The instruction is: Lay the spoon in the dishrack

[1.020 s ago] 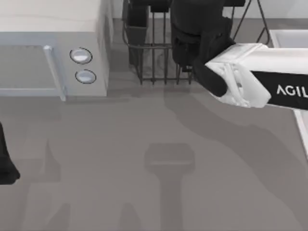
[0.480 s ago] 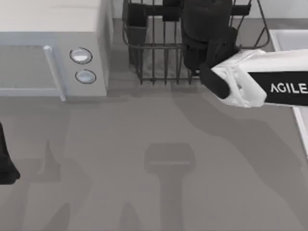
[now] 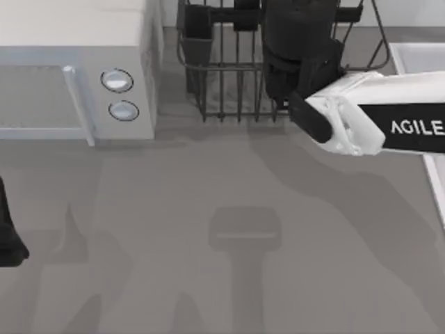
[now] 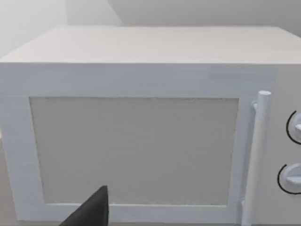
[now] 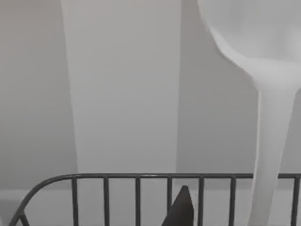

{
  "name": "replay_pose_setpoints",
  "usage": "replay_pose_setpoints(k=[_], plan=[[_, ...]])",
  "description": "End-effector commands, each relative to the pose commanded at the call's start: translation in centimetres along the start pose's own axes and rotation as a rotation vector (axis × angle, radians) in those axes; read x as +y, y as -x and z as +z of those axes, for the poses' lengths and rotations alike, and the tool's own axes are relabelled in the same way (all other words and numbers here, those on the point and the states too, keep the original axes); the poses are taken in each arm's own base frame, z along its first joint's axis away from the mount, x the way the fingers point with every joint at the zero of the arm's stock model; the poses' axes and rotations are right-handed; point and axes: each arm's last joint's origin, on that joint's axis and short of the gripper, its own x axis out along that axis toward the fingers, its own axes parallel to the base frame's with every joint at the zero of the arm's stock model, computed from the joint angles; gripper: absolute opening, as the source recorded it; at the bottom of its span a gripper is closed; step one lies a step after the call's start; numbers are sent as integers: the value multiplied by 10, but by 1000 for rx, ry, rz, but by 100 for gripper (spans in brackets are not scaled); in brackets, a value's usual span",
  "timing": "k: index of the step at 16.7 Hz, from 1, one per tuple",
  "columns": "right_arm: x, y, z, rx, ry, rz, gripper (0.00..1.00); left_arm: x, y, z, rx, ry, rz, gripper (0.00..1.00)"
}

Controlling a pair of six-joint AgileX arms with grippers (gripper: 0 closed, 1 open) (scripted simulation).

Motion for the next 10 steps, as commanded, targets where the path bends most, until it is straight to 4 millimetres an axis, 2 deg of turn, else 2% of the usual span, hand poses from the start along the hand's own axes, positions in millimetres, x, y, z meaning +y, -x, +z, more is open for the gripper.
replay_pose_setpoints(k=[4, 10], plan=[[0, 0, 0, 0, 0, 0, 98, 0, 0, 0, 0, 0, 0, 100], [0, 0, 0, 0, 0, 0, 100, 0, 0, 0, 0, 0, 0, 100]])
